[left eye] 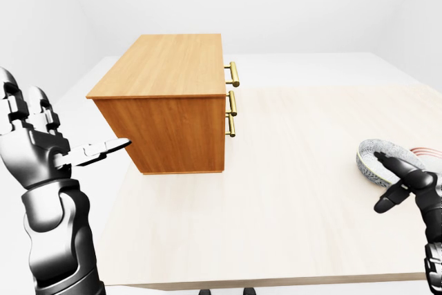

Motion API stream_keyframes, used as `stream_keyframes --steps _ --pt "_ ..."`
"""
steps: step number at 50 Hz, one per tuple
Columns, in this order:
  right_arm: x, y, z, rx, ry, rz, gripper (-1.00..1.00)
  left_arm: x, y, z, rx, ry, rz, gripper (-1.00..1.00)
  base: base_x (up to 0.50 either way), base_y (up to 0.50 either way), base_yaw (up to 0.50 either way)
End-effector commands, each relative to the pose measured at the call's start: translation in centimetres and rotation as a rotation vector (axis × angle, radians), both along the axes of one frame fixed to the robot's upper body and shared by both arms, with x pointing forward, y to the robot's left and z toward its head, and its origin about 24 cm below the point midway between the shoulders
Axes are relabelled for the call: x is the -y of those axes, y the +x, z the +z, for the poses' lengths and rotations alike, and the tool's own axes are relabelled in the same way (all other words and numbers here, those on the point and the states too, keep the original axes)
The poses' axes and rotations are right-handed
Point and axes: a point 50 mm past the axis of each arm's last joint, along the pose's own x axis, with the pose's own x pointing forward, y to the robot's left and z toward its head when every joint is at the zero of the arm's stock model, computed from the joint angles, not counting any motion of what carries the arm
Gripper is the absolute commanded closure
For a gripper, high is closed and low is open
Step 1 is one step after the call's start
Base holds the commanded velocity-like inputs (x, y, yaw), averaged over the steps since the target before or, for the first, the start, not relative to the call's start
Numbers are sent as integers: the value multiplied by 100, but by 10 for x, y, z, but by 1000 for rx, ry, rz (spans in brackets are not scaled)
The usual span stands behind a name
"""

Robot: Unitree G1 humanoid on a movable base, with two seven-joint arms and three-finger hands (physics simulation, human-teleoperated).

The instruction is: Put the bowl on top of the cabinet.

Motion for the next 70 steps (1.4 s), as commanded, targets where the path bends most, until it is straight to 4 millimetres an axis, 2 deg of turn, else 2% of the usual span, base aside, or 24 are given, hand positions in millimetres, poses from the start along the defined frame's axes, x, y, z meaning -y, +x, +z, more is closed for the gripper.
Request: stream_keyframes --steps 1,20,26,58,59,60,61,63,64,70 --pt "-4 -2 -12 -4 11 0 -100 0 4 -4 -15 -18 6 -100 0 0 0" --pt "-8 -7 -25 -23 33 -5 -100 0 4 -5 -17 -20 8 -100 0 0 0" --pt "-13 -10 -37 -39 47 -4 -100 -1 4 -4 -15 -19 8 -100 0 0 0" --pt "-14 -10 -37 -10 55 -6 -100 0 3 -5 -16 -20 7 -100 0 0 0" --pt "-14 -10 -37 -8 55 -7 -63 1 4 -5 -19 -19 6 -100 0 0 0" --pt "-14 -10 -38 -7 55 -7 -37 1 4 -5 -20 -19 6 -100 0 0 0" --pt "-14 -10 -37 -5 56 -7 32 0 4 -5 -19 -20 7 -100 0 0 0" --pt "-13 -9 -36 0 55 -9 95 0 4 -5 -20 -21 7 -100 0 0 0" --pt "-13 -9 -35 3 57 -8 100 0 4 -6 -20 -21 7 -100 0 0 0" --pt "-13 -8 -34 10 60 -9 100 1 4 -6 -22 -21 7 -100 0 0 0"
